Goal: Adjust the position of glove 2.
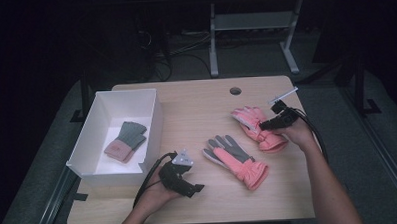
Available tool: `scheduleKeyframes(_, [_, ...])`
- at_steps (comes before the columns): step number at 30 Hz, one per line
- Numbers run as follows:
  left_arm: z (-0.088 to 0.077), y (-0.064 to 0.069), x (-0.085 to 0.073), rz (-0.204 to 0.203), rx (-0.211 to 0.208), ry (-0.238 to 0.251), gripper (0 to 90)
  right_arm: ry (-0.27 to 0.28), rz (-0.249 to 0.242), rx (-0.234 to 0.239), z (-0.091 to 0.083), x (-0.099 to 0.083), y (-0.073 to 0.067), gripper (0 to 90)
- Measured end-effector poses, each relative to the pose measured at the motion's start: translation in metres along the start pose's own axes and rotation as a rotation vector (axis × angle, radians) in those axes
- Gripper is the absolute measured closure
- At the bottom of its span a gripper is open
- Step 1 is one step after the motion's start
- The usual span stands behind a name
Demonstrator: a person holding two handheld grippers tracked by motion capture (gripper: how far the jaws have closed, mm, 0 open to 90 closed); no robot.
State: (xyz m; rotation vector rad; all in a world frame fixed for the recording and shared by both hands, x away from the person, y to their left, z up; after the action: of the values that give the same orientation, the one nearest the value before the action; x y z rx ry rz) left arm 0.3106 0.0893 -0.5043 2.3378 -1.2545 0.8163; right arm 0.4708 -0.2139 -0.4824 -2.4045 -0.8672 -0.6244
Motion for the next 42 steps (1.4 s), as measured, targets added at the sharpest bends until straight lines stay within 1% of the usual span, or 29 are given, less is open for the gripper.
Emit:
scheduleKeyframes(1, [0.000, 0.000, 0.000, 0.002, 0.000, -0.001, 15.4, 0.012, -0.007, 0.003, -0.003, 0.001, -0.001, 88.6])
scheduleKeyframes(2, [0.000, 0.000, -0.001, 0.003, -0.001, -0.002, 15.3, 0.020, -0.003, 0.007, -0.006, 0.003, -0.004, 88.5])
scheduleKeyframes(3, [0.000, 0.001, -0.001, 0.002, -0.003, 0.001, 15.3, 0.027, -0.012, 0.004, -0.009, 0.004, -0.005, 88.5])
scheduleKeyframes(4, [0.000, 0.001, 0.000, 0.001, -0.007, 0.005, 15.3, 0.032, -0.010, -0.001, -0.013, 0.005, -0.007, 88.5])
scheduleKeyframes(6, [0.000, 0.002, 0.001, -0.009, -0.012, 0.017, 15.3, 0.038, -0.013, 0.001, -0.020, 0.007, -0.012, 88.5])
scheduleKeyframes(9, [0.000, 0.003, 0.001, -0.008, -0.016, 0.017, 15.3, 0.040, -0.019, 0.003, -0.031, 0.009, -0.019, 88.5])
scheduleKeyframes(10, [0.000, 0.003, 0.001, -0.007, -0.016, 0.016, 15.3, 0.043, -0.016, 0.004, -0.034, 0.010, -0.022, 88.4])
scheduleKeyframes(12, [0.000, 0.003, 0.002, -0.010, -0.020, 0.017, 15.3, 0.051, -0.027, 0.009, -0.040, 0.011, -0.029, 88.4])
scheduleKeyframes(13, [0.000, 0.003, 0.002, -0.001, -0.021, 0.015, 15.3, 0.050, -0.028, 0.010, -0.043, 0.012, -0.032, 88.4])
scheduleKeyframes(14, [0.000, 0.004, 0.002, -0.008, -0.019, 0.021, 15.2, 0.049, -0.032, 0.012, -0.045, 0.012, -0.036, 88.4])
scheduleKeyframes(15, [0.000, 0.004, 0.002, -0.006, -0.020, 0.019, 15.3, 0.046, -0.033, 0.016, -0.047, 0.012, -0.040, 88.4])
scheduleKeyframes(17, [-0.001, 0.003, 0.001, 0.003, -0.019, 0.014, 15.3, 0.049, -0.050, 0.026, -0.050, 0.012, -0.047, 88.4])
scheduleKeyframes(21, [-0.001, 0.003, 0.002, -0.006, -0.017, 0.023, 15.2, 0.059, -0.063, 0.045, -0.056, 0.011, -0.063, 88.3])
scheduleKeyframes(23, [-0.001, 0.002, 0.003, -0.008, -0.010, 0.034, 15.2, 0.062, -0.069, 0.057, -0.056, 0.011, -0.071, 88.3])
scheduleKeyframes(25, [-0.002, 0.002, 0.003, -0.001, -0.010, 0.031, 15.2, 0.061, -0.079, 0.069, -0.056, 0.010, -0.080, 88.3])
scheduleKeyframes(26, [-0.002, 0.003, 0.003, -0.010, -0.011, 0.032, 15.2, 0.062, -0.085, 0.076, -0.056, 0.009, -0.084, 88.3])
scheduleKeyframes(27, [-0.002, 0.002, 0.003, 0.001, -0.006, 0.035, 15.2, 0.063, -0.089, 0.084, -0.056, 0.009, -0.089, 88.3])
scheduleKeyframes(29, [-0.002, 0.002, 0.003, 0.005, -0.004, 0.035, 15.2, 0.059, -0.100, 0.103, -0.055, 0.008, -0.098, 88.3])
scheduleKeyframes(31, [-0.002, 0.002, 0.003, 0.005, -0.004, 0.035, 15.2, 0.056, -0.121, 0.112, -0.053, 0.008, -0.106, 88.3])
scheduleKeyframes(33, [-0.002, 0.002, 0.003, -0.004, -0.003, 0.042, 15.2, 0.050, -0.124, 0.127, -0.050, 0.007, -0.114, 88.3])
scheduleKeyframes(35, [-0.003, 0.002, 0.003, -0.008, -0.004, 0.043, 15.2, 0.039, -0.135, 0.140, -0.046, 0.006, -0.120, 88.3])
scheduleKeyframes(37, [-0.003, 0.001, 0.003, -0.004, -0.002, 0.042, 15.2, 0.026, -0.136, 0.154, -0.042, 0.004, -0.126, 88.3])
scheduleKeyframes(42, [-0.003, 0.001, 0.004, -0.004, 0.001, 0.043, 15.2, 0.007, -0.153, 0.168, -0.035, 0.001, -0.135, 88.3])
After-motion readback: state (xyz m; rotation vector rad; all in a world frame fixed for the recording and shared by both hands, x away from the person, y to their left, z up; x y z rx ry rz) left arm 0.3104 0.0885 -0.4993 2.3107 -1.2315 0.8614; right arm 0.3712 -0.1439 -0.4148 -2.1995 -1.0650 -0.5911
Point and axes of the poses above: each handheld gripper's, and its own axes: z roughly forward along the jaws, x roughly out of its top, y roughly to its right, the point moved 7 cm from there along z, roughly forward along the jaws, and after that the axes turned 6 degrees about x, right-handed, at the moved point
